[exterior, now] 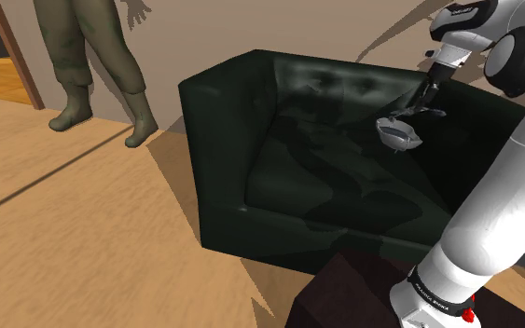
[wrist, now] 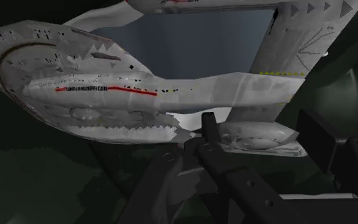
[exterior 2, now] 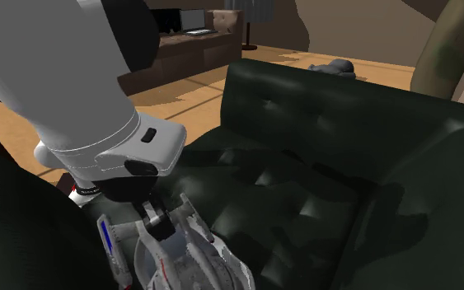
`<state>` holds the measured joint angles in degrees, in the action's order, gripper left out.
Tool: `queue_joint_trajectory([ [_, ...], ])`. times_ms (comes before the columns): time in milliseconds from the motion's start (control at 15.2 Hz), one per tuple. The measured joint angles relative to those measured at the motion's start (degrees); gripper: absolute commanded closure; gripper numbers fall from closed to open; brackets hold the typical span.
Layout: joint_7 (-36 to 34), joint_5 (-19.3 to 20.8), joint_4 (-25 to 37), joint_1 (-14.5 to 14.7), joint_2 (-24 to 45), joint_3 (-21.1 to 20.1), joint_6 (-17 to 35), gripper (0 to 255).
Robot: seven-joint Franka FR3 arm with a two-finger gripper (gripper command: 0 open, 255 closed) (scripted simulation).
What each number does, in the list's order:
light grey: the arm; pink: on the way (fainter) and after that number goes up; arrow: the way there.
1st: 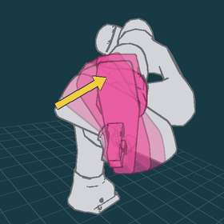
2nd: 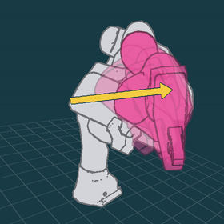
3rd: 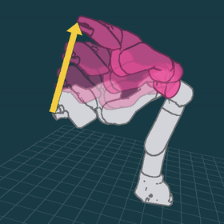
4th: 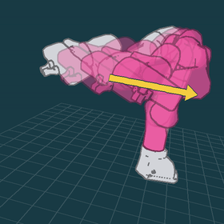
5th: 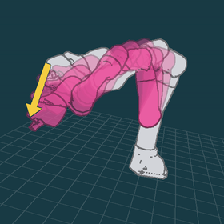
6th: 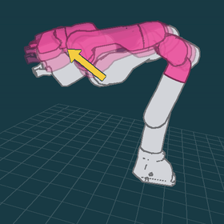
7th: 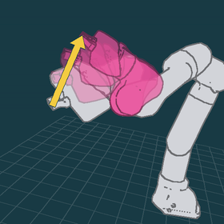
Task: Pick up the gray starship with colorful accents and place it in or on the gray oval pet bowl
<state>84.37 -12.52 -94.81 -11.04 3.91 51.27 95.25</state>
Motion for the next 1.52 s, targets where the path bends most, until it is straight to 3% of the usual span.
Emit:
queue_joint_trajectory([
  [330,-0.22,0.46,-3.81,1.43,0.2,0.8,3.24,255],
  [528,1.34,-2.75,-4.93,1.34,1.78,2.14,3.9,255],
  [792,0.12,-0.47,-7.61,3.54,-0.64,3.1,6.77,255],
  [924,0.9,-2.68,-6.15,3.35,0.62,3.84,5.51,255],
  [990,0.78,-2.28,-7.1,3.84,0.35,4.14,6.49,0],
  [1188,0.82,-1.73,-9.14,4.51,0.06,4.22,8.8,0],
  [1320,-0.72,0.78,-10.34,5.41,-2.3,4.06,8.95,0],
  [1518,0.26,-0.71,-5.07,5.15,0.24,5.05,4.71,0],
])
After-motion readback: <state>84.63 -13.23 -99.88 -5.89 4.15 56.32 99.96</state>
